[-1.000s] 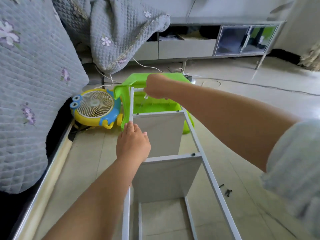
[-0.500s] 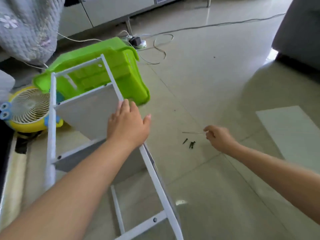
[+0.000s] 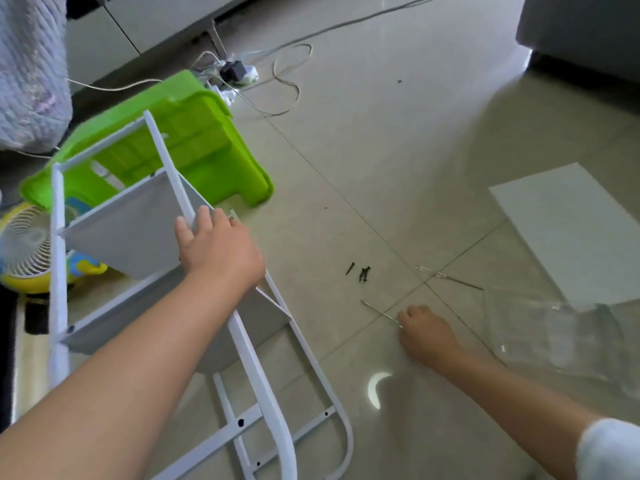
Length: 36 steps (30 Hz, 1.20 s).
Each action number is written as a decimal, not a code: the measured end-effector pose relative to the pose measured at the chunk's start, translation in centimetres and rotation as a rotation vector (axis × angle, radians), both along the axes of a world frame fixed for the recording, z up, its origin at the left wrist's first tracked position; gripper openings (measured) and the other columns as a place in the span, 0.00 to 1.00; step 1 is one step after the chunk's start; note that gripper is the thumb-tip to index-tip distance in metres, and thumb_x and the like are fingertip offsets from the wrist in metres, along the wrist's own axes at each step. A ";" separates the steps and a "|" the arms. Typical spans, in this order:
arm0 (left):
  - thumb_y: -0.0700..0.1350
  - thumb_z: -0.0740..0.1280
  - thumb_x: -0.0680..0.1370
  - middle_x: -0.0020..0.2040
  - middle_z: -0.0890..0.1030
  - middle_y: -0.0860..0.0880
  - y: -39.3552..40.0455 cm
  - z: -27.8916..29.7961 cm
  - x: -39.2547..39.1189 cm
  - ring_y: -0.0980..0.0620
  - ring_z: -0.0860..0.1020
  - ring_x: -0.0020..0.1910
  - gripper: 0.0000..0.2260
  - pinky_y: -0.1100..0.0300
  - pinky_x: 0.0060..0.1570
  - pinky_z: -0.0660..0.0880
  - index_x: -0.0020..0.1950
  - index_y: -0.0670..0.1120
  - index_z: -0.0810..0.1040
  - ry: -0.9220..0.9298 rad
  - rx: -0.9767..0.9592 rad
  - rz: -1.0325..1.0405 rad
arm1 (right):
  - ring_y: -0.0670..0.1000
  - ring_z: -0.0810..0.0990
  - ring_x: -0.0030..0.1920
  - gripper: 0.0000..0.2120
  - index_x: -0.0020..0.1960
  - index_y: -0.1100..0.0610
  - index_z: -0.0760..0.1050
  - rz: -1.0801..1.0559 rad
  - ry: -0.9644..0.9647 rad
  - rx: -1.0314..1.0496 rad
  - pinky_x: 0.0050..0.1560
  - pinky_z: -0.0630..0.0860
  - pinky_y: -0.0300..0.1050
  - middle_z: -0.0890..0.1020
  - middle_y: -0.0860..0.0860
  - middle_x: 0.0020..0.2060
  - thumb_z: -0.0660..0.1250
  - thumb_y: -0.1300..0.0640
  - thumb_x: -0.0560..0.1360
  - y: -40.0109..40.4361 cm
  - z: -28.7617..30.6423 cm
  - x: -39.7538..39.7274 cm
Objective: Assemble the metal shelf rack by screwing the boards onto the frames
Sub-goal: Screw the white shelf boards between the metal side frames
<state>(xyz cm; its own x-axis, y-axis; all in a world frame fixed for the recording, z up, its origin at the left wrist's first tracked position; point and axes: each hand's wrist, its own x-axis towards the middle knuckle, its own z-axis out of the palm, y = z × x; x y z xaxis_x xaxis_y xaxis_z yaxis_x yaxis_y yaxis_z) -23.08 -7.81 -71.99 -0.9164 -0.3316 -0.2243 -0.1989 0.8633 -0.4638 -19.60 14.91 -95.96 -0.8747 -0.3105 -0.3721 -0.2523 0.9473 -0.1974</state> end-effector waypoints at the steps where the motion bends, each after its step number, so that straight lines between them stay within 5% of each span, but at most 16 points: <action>1: 0.52 0.54 0.80 0.72 0.61 0.44 0.6 -0.1 -0.1 0.46 0.51 0.74 0.22 0.44 0.71 0.48 0.71 0.43 0.64 -0.021 -0.048 -0.045 | 0.54 0.70 0.60 0.14 0.58 0.60 0.70 -0.008 0.015 -0.039 0.52 0.71 0.43 0.73 0.56 0.57 0.54 0.55 0.78 0.4 0.1 -0.2; 4: 0.52 0.54 0.79 0.68 0.67 0.44 3.5 -0.8 -0.9 0.46 0.59 0.71 0.20 0.48 0.70 0.54 0.68 0.45 0.68 -0.096 -0.094 -0.175 | 0.58 0.76 0.53 0.17 0.48 0.64 0.75 -0.118 0.111 -0.235 0.45 0.73 0.47 0.77 0.59 0.48 0.54 0.52 0.77 3.1 1.1 -1.6; 10: 0.48 0.56 0.79 0.64 0.72 0.44 14.5 -5.6 -4.9 0.45 0.70 0.64 0.17 0.54 0.60 0.66 0.65 0.45 0.71 -0.245 0.068 -0.362 | 0.58 0.74 0.44 0.11 0.40 0.61 0.71 -0.386 0.131 -0.151 0.39 0.66 0.45 0.78 0.61 0.44 0.57 0.57 0.77 16.4 4.4 -8.2; 13: 0.44 0.56 0.79 0.64 0.73 0.44 21.1 -9.2 -5.9 0.45 0.72 0.64 0.16 0.54 0.58 0.69 0.65 0.44 0.72 -0.301 0.280 -0.376 | 0.62 0.73 0.55 0.14 0.56 0.64 0.73 -0.609 0.118 -0.023 0.49 0.70 0.51 0.76 0.64 0.55 0.59 0.55 0.77 24.2 4.2 -10.3; 15: 0.44 0.57 0.79 0.65 0.72 0.43 25.4 -11.5 -5.8 0.43 0.71 0.64 0.16 0.53 0.58 0.70 0.66 0.42 0.70 -0.342 0.495 -0.318 | 0.64 0.67 0.63 0.24 0.66 0.63 0.66 -0.767 0.015 0.094 0.60 0.68 0.55 0.70 0.64 0.63 0.62 0.50 0.76 28.3 3.9 -10.9; 19: 0.45 0.57 0.80 0.67 0.69 0.39 31.9 -14.7 -5.0 0.41 0.69 0.65 0.17 0.54 0.59 0.68 0.66 0.38 0.67 -0.441 0.869 -0.165 | 0.64 0.66 0.66 0.34 0.68 0.62 0.62 -1.000 -0.130 0.069 0.65 0.66 0.57 0.67 0.63 0.64 0.64 0.40 0.71 32.9 2.2 -11.6; 25: 0.44 0.56 0.81 0.72 0.62 0.38 36.5 -16.6 -6.1 0.42 0.64 0.70 0.23 0.60 0.64 0.63 0.72 0.34 0.58 -0.613 1.094 0.040 | 0.63 0.67 0.64 0.27 0.66 0.64 0.64 -1.080 -0.046 0.008 0.64 0.67 0.57 0.68 0.63 0.63 0.62 0.49 0.73 33.3 1.0 -13.0; 30: 0.39 0.58 0.78 0.50 0.75 0.44 37.6 -19.0 -7.2 0.48 0.73 0.55 0.10 0.67 0.43 0.69 0.55 0.34 0.72 -0.502 1.281 0.374 | 0.63 0.68 0.63 0.24 0.64 0.69 0.65 -1.038 0.006 0.039 0.59 0.68 0.53 0.69 0.64 0.62 0.61 0.53 0.75 31.0 0.2 -12.3; 36: 0.36 0.67 0.72 0.52 0.76 0.45 37.2 -20.2 -6.9 0.47 0.76 0.51 0.17 0.60 0.51 0.72 0.60 0.36 0.73 -0.244 1.484 0.718 | 0.63 0.67 0.64 0.25 0.65 0.68 0.65 -1.268 0.017 -0.004 0.62 0.65 0.54 0.69 0.64 0.64 0.58 0.49 0.77 29.9 0.1 -12.8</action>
<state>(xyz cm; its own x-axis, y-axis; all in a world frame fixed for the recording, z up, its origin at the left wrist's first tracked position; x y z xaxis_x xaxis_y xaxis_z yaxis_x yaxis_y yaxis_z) -29.97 29.39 -92.18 -0.5808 -0.0236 -0.8137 -0.7745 0.3238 0.5434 -32.45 44.76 -95.86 -0.5625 0.7448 -0.3589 0.8261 0.5242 -0.2068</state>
